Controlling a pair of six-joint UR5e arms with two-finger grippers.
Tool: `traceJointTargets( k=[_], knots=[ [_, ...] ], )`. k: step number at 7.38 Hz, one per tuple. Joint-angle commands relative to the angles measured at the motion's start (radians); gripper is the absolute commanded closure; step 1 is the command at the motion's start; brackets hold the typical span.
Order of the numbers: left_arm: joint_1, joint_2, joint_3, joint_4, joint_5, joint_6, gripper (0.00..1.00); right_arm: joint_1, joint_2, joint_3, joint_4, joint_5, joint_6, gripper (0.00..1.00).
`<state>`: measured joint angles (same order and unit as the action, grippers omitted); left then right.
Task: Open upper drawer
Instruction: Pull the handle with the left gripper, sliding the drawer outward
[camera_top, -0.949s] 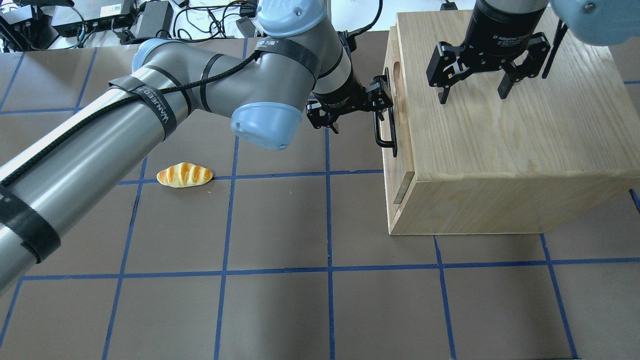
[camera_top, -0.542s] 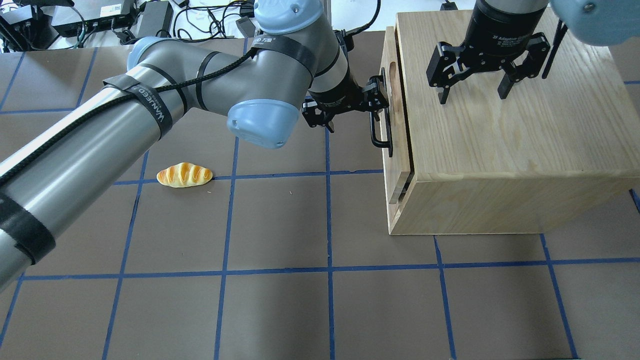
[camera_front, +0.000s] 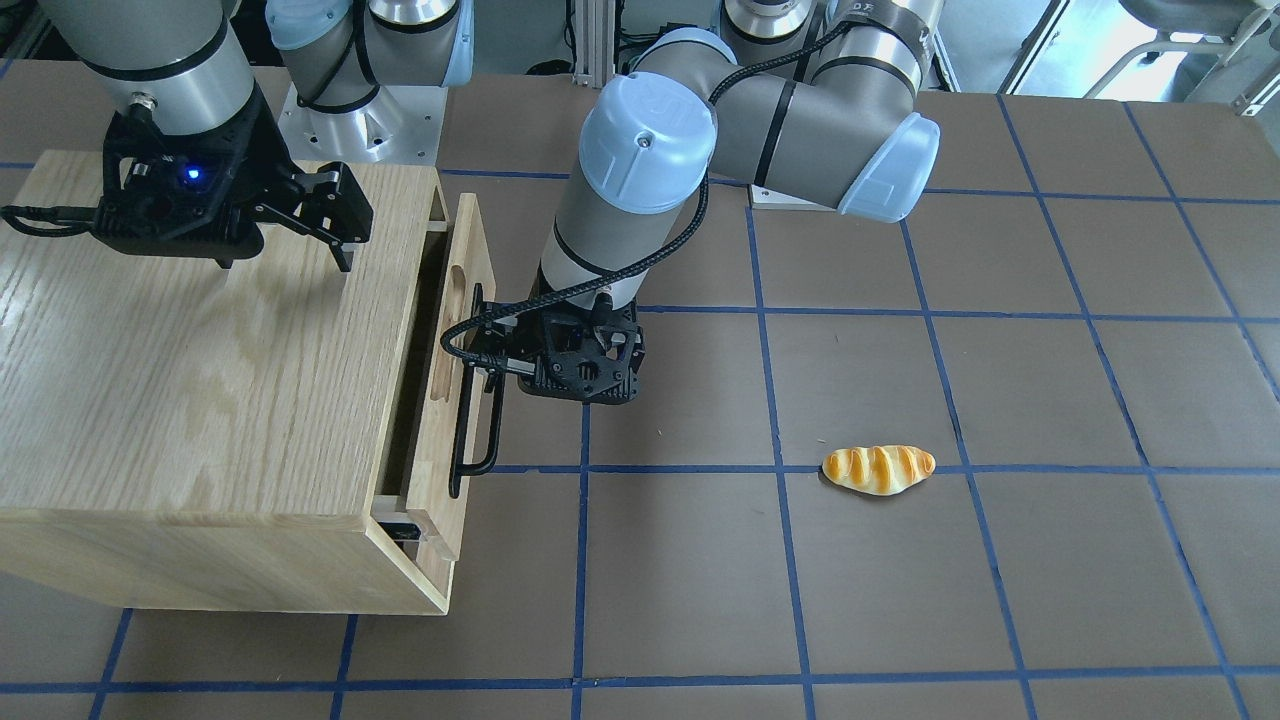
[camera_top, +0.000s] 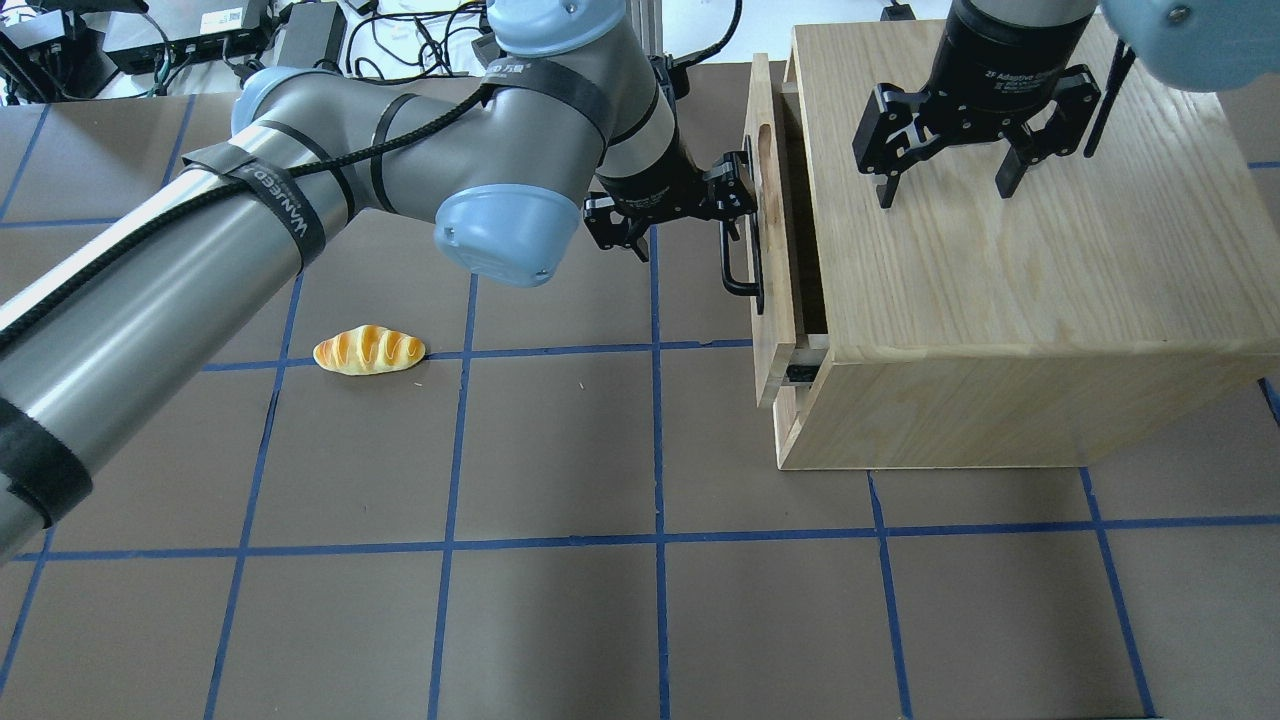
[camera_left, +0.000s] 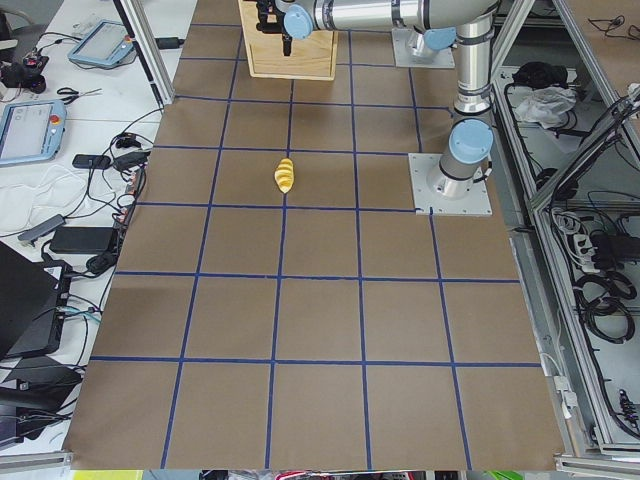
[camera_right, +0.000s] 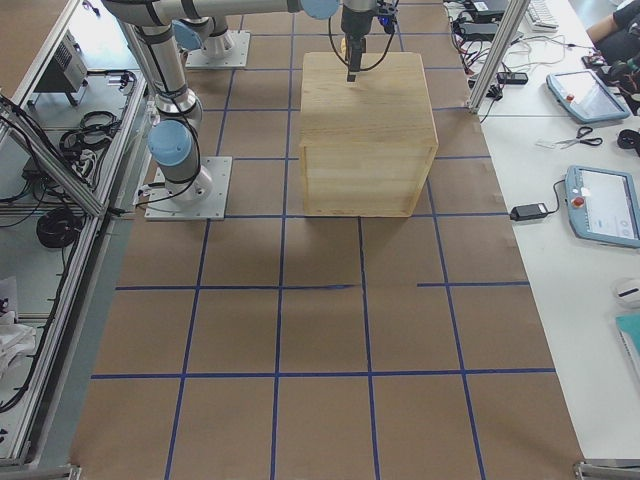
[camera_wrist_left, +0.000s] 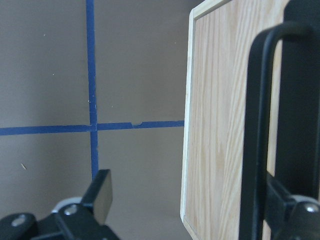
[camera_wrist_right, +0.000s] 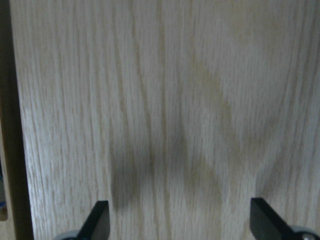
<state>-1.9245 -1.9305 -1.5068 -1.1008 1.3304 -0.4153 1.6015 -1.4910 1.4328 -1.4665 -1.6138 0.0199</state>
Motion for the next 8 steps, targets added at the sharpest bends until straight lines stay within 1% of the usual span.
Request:
traceJointTargets(
  k=[1, 8],
  knots=[
    [0.004, 0.004, 0.000, -0.005, -0.002, 0.004, 0.00, 0.000, 0.000, 0.000, 0.000, 0.000, 0.000, 0.00],
    [0.025, 0.011, 0.002, -0.014, -0.002, 0.030, 0.00, 0.000, 0.000, 0.000, 0.000, 0.000, 0.000, 0.00]
  ],
)
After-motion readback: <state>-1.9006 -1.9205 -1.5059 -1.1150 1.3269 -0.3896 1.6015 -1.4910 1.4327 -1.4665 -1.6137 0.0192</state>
